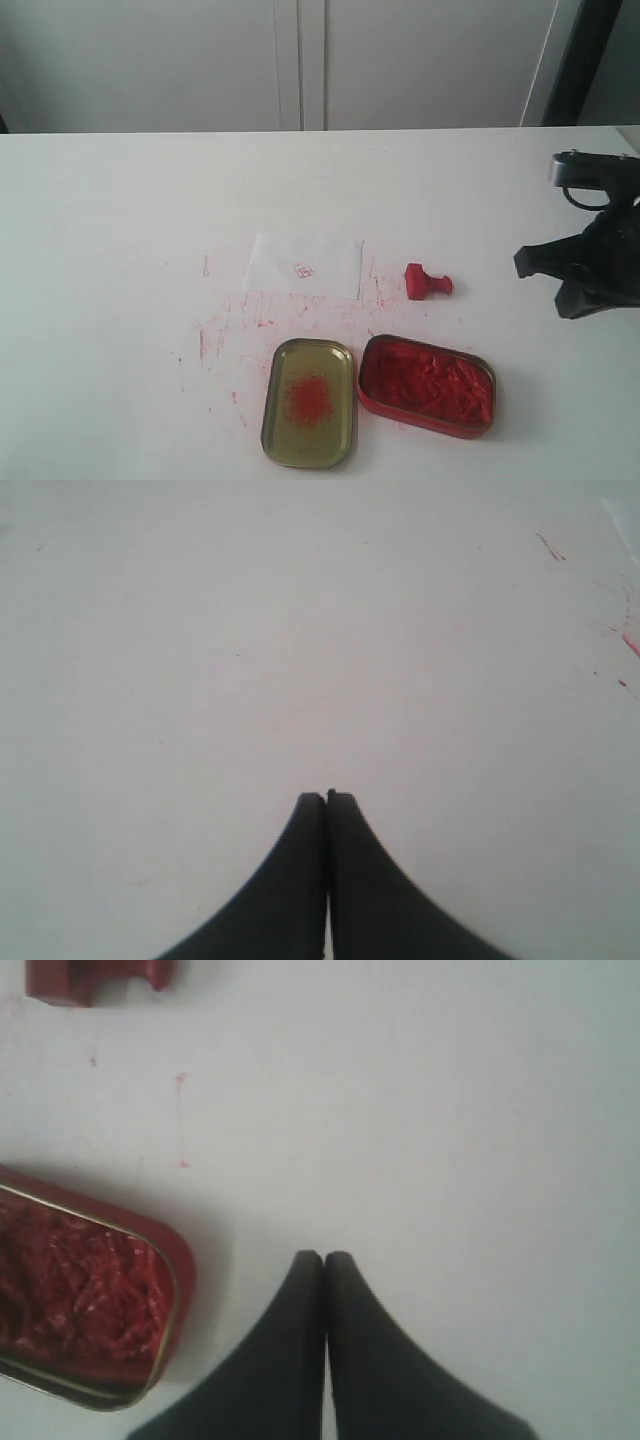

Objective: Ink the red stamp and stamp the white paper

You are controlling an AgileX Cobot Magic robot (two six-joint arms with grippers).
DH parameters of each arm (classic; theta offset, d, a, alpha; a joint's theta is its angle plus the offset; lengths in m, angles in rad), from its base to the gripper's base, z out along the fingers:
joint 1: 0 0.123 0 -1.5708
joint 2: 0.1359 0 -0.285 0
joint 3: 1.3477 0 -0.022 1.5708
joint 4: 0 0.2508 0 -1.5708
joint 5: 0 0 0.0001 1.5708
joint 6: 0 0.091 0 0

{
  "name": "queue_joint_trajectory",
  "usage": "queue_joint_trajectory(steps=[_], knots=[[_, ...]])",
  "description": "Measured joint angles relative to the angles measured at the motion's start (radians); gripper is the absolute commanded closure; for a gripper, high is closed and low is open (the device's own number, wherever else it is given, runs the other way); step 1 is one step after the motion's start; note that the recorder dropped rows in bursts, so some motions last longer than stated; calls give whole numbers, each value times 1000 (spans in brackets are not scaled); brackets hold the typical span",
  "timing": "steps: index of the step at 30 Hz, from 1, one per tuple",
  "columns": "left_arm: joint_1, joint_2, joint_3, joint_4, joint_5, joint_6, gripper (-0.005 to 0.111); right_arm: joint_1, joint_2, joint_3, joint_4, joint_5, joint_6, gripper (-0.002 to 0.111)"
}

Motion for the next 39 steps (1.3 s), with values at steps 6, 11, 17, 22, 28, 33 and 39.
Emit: queue_joint_trajectory(steps=[6,11,17,22,28,33,39], knots=[[0,0,0,0,0,0,107,0,-96,64,-116,-8,87,108],[0,0,0,0,0,0,107,0,-168,115,-127,-31,97,108],[0,0,0,0,0,0,107,0,-258,169,-131,-44,73,108],[0,0,0,0,0,0,107,0,-345,214,-131,-44,53,108],[0,0,0,0,0,0,107,0,-460,277,-151,-42,47,108],[0,0,0,0,0,0,107,0,-561,314,-174,-42,47,108],[0,0,0,0,0,0,107,0,-705,338,-181,-52,45,108]])
